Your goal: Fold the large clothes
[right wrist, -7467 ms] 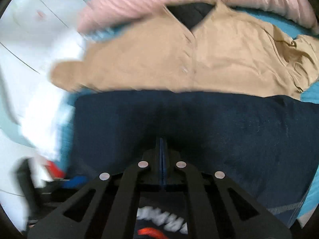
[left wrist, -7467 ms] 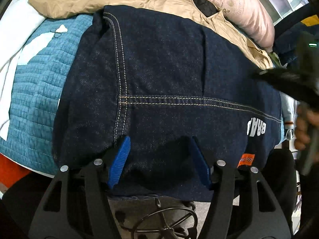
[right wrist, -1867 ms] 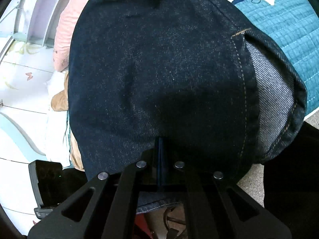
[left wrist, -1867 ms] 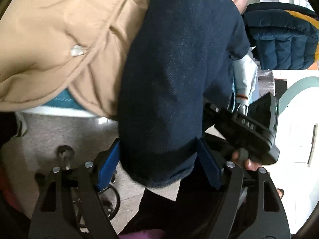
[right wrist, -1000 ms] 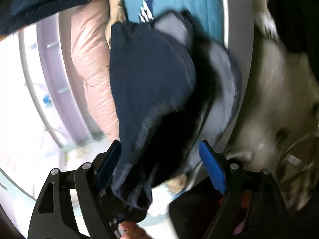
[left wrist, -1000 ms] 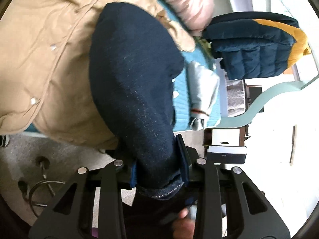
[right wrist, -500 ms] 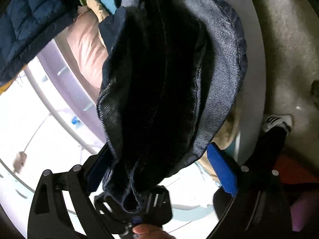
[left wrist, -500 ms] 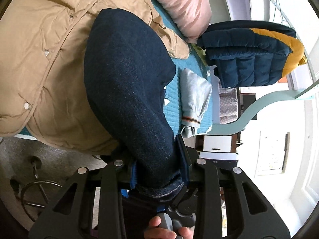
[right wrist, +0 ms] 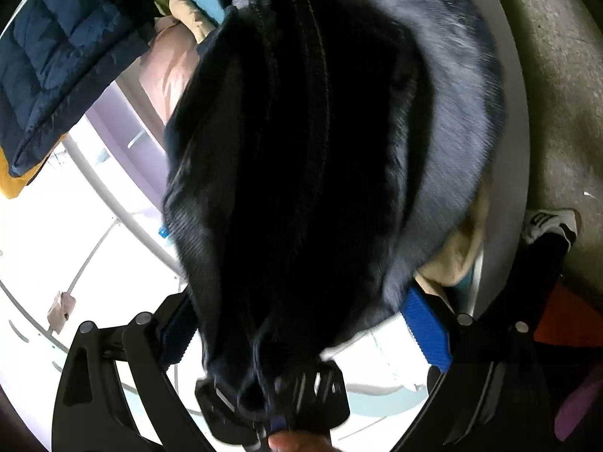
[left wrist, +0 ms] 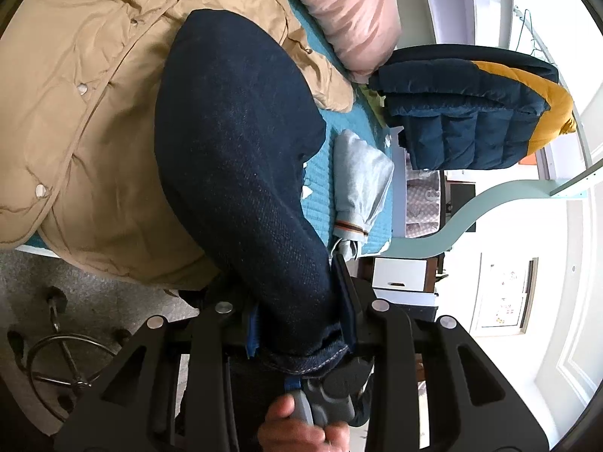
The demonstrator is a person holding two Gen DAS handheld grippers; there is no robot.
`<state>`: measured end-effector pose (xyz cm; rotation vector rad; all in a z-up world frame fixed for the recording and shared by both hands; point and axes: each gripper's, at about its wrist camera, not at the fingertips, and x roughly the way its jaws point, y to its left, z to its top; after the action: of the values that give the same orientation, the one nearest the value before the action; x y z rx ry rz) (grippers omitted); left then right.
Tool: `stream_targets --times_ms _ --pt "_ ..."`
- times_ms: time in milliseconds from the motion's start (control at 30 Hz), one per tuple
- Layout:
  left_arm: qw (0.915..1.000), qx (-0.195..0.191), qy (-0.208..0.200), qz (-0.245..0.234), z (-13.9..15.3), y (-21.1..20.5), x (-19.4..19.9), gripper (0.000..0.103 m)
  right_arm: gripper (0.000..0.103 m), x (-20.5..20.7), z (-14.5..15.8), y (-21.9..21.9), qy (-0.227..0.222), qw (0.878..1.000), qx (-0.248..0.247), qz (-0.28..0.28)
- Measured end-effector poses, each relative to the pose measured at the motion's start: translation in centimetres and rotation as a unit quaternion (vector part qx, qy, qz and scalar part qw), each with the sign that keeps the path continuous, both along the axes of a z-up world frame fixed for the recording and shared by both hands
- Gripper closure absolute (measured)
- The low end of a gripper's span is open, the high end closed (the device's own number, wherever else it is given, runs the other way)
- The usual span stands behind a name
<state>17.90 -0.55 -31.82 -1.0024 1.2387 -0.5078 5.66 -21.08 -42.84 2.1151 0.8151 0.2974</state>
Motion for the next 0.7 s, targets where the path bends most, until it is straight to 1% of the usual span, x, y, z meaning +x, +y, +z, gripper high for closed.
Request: stream_targets --times_ms 67,133,233,267,300,333,367,400,433,500,533,567,600,633,667,700 --pt "1.0 -0.003 0.004 0.0 -0.2 0.2 0.0 0.072 0.011 0.2 -0.4 -0.2 0.005 1.0 0.003 -0.01" --pt "1.0 -0.002 0.006 -0.002 -0.3 0.1 -0.1 0.072 0.011 0.8 -0.9 -0.8 0.007 1.0 -0.005 -0.018" --pt "0.9999 0.002 0.01 -0.006 -0.8 -0.1 -0.2 0.072 0.011 2.3 -1.5 -0.9 0.013 1.0 -0.017 -0.001" --pt "0.9999 0.004 0.011 -0.007 -0.9 0.0 -0.3 0.072 0.012 3.0 -1.4 -1.1 0.009 0.999 -0.03 0.007" --pt "0.9999 0.004 0.014 -0.008 -1.1 0.2 -0.3 0.072 0.023 3.3 -1.2 -1.2 0.005 0.999 -0.041 0.011" --pt "0.9999 0.003 0.015 -0.007 -1.2 0.4 -0.4 0.072 0.044 3.8 -0.6 -1.4 -0.001 0.997 -0.067 0.026" --pt "0.9999 0.002 0.012 -0.008 -1.2 0.6 -0.4 0.071 0.054 4.2 0.1 -1.7 -0.005 0.994 -0.1 0.049" --pt "0.9999 0.002 0.009 -0.013 -1.2 0.7 -0.4 0.071 0.071 4.5 1.2 -2.1 -0.018 0.987 -0.141 0.071" --pt "0.9997 0.003 0.008 -0.022 -1.2 0.9 -0.4 0.07 0.078 4.6 1.8 -2.4 -0.022 0.982 -0.165 0.087" --pt "0.9992 -0.003 0.019 -0.036 -1.6 0.9 -0.3 0.064 0.081 5.1 3.8 -2.9 -0.036 0.965 -0.229 0.122" --pt "0.9987 -0.008 0.024 -0.043 -1.7 0.7 -0.2 0.062 0.083 5.4 5.1 -3.2 -0.048 0.953 -0.267 0.137" --pt "0.9981 -0.013 0.023 -0.057 -1.7 0.5 -0.2 0.057 0.083 5.7 6.6 -3.7 -0.066 0.936 -0.309 0.154" --pt "0.9974 -0.011 0.02 -0.069 -1.5 0.2 -0.3 0.05 0.083 5.8 7.3 -4.0 -0.074 0.928 -0.326 0.163" --pt "0.9967 -0.007 0.018 -0.079 -1.4 -0.2 -0.3 0.047 0.084 6.0 8.1 -4.6 -0.082 0.919 -0.343 0.175" --pt "0.9952 -0.002 0.014 -0.097 -1.2 -0.7 -0.4 0.041 0.084 6.0 8.7 -5.1 -0.085 0.911 -0.359 0.186" --pt "0.9929 0.0 0.013 -0.118 -1.0 -1.4 -0.5 0.038 0.084 6.2 9.5 -5.9 -0.088 0.899 -0.379 0.201"
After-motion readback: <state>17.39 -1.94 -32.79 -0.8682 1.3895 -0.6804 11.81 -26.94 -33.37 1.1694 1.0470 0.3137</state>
